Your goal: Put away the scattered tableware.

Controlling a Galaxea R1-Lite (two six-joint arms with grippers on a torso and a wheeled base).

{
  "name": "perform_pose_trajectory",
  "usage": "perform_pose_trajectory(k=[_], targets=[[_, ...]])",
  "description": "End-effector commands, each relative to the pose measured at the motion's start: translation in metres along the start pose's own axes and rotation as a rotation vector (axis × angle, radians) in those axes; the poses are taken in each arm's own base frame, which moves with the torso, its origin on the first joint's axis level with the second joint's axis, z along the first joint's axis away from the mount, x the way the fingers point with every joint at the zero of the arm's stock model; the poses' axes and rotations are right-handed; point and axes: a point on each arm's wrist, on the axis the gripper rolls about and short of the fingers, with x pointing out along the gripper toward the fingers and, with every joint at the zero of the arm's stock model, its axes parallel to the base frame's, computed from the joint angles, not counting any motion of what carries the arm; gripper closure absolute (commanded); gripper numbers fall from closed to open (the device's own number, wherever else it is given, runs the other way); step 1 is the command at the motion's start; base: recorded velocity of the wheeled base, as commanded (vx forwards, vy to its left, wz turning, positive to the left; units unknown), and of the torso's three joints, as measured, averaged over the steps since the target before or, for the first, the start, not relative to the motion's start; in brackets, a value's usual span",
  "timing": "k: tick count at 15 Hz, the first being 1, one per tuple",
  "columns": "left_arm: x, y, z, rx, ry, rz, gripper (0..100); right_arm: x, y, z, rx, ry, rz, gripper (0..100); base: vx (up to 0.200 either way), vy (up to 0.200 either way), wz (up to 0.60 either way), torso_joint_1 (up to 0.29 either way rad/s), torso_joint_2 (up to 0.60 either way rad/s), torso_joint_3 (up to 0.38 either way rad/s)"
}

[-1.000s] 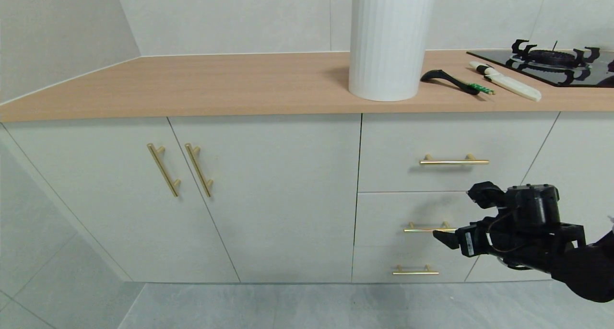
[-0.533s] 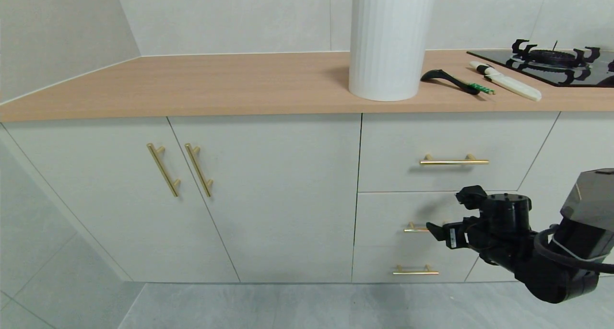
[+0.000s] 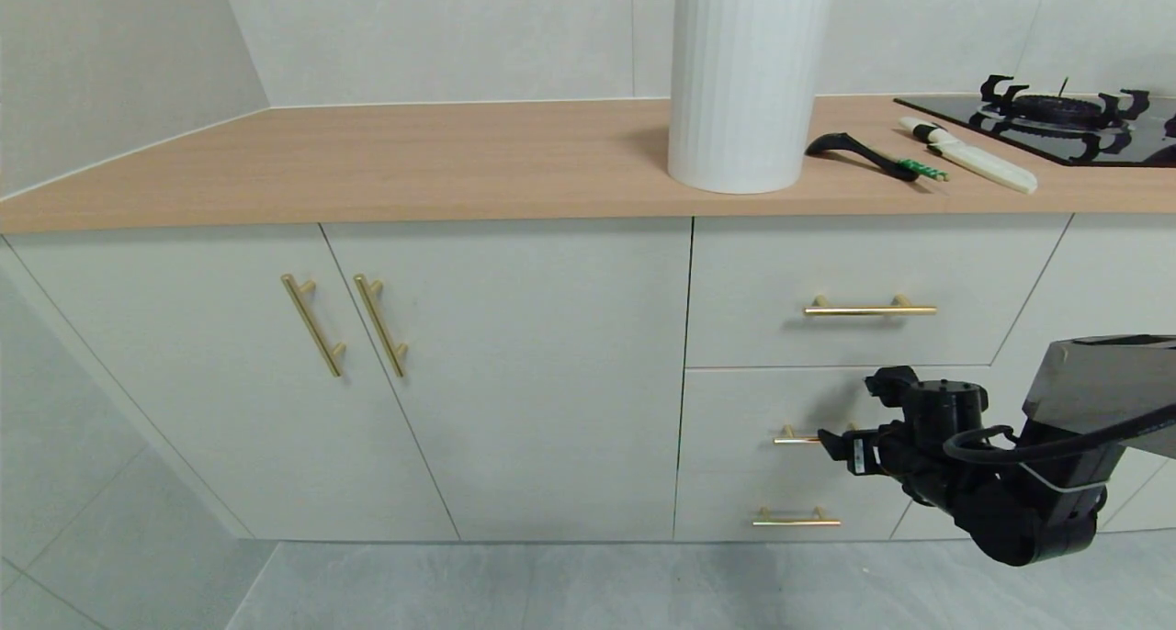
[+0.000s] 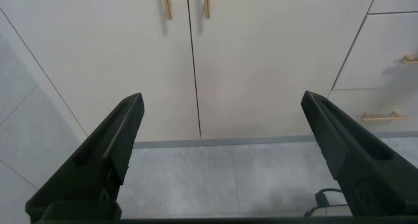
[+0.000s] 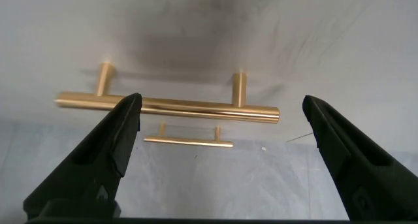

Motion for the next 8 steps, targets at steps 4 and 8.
perform_pose_trajectory(k=[4,8], targets=[[0.0001,0.0000,0.0000,0.000,0.002,0.000,0,0.0107,0.0010,-0.0020,0.035,-0.006,-0.003,0,0.000,0.000,0.00,0.000,0.00,0.000],[0.0001,0.0000,0.0000,0.000,0.002,0.000,0,0.0156,0.0015,-0.0109,0.030,0.019,-0.002,0,0.000,0.000,0.00,0.000,0.00,0.000]])
